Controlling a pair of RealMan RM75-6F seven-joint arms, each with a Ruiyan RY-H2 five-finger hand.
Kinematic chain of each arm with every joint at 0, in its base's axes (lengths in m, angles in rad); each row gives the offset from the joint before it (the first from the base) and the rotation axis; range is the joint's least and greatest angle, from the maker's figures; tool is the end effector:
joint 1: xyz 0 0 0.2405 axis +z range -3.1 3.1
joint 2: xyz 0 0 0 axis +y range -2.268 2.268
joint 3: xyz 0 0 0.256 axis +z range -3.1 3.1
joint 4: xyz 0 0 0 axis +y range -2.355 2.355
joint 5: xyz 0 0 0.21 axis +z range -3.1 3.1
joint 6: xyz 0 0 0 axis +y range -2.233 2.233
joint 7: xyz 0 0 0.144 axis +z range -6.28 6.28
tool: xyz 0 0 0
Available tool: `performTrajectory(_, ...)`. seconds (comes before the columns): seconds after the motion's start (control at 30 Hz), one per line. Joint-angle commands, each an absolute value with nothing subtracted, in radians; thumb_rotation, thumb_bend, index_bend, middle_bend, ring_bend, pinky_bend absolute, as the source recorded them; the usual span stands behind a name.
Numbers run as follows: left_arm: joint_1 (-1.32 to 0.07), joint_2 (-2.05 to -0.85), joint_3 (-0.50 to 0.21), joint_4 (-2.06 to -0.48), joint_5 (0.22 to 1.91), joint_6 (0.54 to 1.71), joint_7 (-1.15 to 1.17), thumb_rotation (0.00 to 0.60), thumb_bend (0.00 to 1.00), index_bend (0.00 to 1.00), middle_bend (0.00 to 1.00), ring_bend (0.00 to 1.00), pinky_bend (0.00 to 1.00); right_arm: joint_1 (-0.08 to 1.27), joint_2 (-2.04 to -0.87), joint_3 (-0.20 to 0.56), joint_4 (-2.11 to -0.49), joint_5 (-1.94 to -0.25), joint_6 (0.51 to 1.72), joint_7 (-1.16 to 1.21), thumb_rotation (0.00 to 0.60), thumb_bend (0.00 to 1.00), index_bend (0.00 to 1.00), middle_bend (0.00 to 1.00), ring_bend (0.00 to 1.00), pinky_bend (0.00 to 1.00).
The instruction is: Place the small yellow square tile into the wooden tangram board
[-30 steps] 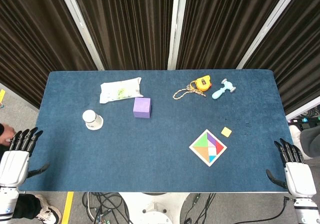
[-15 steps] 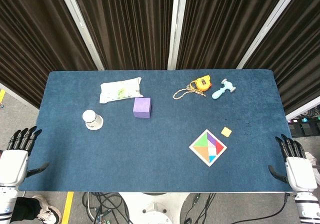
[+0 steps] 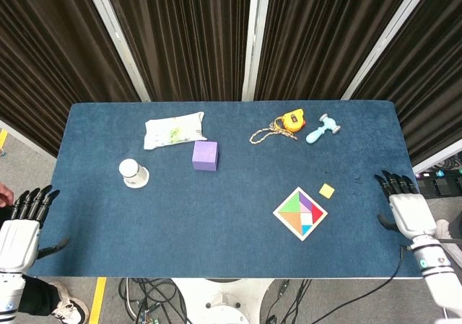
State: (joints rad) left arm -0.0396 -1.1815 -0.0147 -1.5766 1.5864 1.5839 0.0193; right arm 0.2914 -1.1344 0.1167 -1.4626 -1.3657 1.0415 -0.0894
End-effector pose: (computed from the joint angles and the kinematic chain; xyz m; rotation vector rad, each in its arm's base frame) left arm -0.3058 0.1592 0.1458 -1.3920 -0.8565 -0.9635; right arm -0.3327 -0.2598 0.1346 1.6104 -0.9395 0.6012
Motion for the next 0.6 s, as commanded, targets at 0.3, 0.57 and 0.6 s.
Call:
performTrajectory(0.3, -0.045, -1.185, -0.017, -1.564, 1.568, 1.561, 0.018, 0.6, 0.0, 0.11, 0.05, 0.0, 0.05, 0.498, -1.28, 0.112, -1.277, -1.345, 0.797, -0.138, 0.6, 0.26, 0.0, 0.0, 0.0, 0.0)
performTrajectory(0.57, -0.05, -1.183, -0.017, -1.558, 1.56, 1.547, 0.012, 0.6, 0.0, 0.11, 0.05, 0.0, 0.05, 0.53, -1.336, 0.09, -1.239, -1.391, 0.808, -0.089, 0.6, 0.26, 0.0, 0.0, 0.0, 0.0)
performTrajectory(0.6, -0.05, -1.183, -0.016, -1.557, 1.56, 1.545, 0.011, 0.6, 0.0, 0.11, 0.05, 0.0, 0.05, 0.531, -1.339, 0.088, -1.238, -1.396, 0.812, -0.083, 0.6, 0.26, 0.0, 0.0, 0.0, 0.0)
